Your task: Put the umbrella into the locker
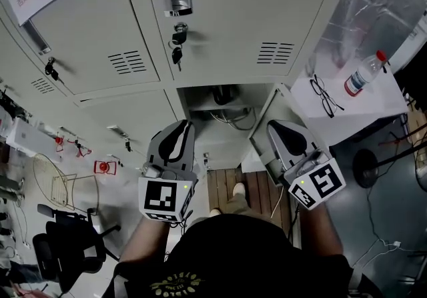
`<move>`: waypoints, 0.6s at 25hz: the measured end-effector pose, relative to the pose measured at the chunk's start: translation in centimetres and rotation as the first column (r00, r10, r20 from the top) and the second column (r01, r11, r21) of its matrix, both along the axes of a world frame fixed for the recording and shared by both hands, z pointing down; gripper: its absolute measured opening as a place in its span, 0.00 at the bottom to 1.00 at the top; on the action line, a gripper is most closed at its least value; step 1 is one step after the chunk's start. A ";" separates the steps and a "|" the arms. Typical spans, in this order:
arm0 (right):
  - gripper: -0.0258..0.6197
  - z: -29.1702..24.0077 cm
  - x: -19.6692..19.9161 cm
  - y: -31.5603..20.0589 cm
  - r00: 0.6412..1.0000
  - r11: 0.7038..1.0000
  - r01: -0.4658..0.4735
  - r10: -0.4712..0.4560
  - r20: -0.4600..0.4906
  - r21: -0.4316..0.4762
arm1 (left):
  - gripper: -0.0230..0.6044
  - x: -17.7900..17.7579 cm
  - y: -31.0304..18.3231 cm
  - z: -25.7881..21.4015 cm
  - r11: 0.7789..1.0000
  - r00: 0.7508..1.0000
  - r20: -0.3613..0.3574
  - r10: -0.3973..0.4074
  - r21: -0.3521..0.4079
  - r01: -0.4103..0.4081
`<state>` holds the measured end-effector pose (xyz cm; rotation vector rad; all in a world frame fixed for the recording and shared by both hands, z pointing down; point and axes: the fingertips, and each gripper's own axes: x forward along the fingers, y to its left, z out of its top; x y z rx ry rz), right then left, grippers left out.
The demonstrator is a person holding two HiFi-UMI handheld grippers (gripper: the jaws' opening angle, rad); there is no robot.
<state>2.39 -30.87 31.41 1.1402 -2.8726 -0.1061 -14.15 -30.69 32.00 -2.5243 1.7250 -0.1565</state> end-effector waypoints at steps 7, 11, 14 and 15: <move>0.08 -0.3 0.5 1.6 0.998 0.999 -0.038 0.039 -0.040 0.024 | 0.11 -1.1 1.3 0.2 1.000 1.000 -0.001 -0.018 -0.023 0.018; 0.08 -0.1 0.3 2.4 0.998 0.999 -0.040 0.041 -0.050 0.019 | 0.11 -1.5 1.9 1.1 0.999 1.000 0.002 -0.013 -0.047 0.013; 0.08 -0.2 0.0 3.0 0.998 0.999 -0.031 0.032 -0.050 0.019 | 0.11 -1.5 2.5 2.0 0.998 1.000 0.002 -0.003 -0.070 0.003; 0.08 -0.2 -0.1 3.2 0.998 0.999 -0.027 0.028 -0.051 0.019 | 0.11 -1.3 2.7 2.2 0.997 1.000 0.003 0.003 -0.076 -0.003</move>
